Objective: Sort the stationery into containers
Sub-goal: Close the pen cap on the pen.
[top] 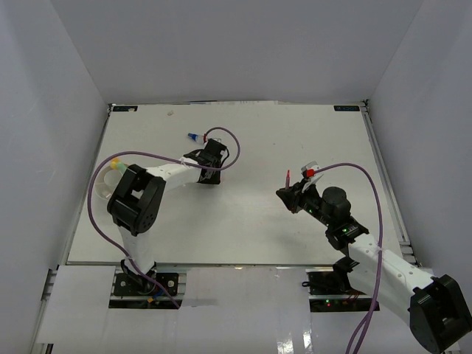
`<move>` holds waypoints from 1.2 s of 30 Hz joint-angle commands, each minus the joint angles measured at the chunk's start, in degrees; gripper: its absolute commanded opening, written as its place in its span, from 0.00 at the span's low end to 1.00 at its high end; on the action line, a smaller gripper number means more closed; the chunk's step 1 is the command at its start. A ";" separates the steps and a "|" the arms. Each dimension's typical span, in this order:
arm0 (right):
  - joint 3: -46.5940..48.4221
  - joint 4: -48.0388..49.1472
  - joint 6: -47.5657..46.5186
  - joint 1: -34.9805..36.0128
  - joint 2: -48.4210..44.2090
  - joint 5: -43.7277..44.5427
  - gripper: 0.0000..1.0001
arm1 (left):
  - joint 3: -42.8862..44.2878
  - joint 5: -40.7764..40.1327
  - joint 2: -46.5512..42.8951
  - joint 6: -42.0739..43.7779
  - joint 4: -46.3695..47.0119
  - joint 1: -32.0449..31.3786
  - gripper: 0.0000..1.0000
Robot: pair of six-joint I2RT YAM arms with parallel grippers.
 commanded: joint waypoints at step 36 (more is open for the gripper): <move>-0.85 3.00 -0.15 -0.40 -2.03 -1.16 0.08 | -7.59 7.89 -8.87 -42.52 5.21 -2.88 0.45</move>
